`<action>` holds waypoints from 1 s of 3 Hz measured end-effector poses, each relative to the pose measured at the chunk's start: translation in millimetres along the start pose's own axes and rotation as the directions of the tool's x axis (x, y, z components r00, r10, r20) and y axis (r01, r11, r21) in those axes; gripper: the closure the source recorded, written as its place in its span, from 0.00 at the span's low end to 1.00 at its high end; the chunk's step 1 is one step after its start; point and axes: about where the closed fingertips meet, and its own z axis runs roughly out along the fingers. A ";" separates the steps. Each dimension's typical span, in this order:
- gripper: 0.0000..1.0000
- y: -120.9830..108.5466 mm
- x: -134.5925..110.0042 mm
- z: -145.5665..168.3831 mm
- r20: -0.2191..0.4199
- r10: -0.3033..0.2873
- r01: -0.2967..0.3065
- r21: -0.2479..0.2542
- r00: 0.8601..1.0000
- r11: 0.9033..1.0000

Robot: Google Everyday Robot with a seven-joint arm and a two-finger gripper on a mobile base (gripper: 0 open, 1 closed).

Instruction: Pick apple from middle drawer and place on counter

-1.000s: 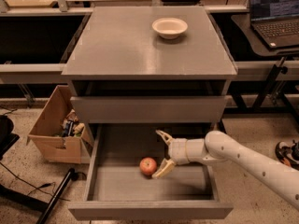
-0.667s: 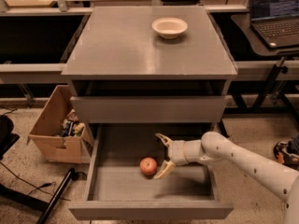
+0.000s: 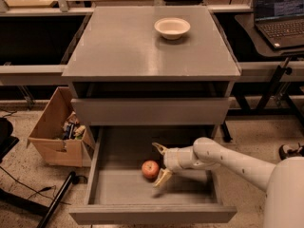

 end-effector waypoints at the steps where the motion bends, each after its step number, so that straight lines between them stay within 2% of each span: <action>1: 0.19 11.9 2.8 35.9 0.010 0.028 -0.028 -0.031 1.000 0.999; 3: 0.65 13.0 2.7 37.9 0.011 0.029 -0.029 -0.034 1.000 0.999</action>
Offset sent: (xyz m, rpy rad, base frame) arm -0.0048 0.0256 -0.0219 0.0081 0.0363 0.0108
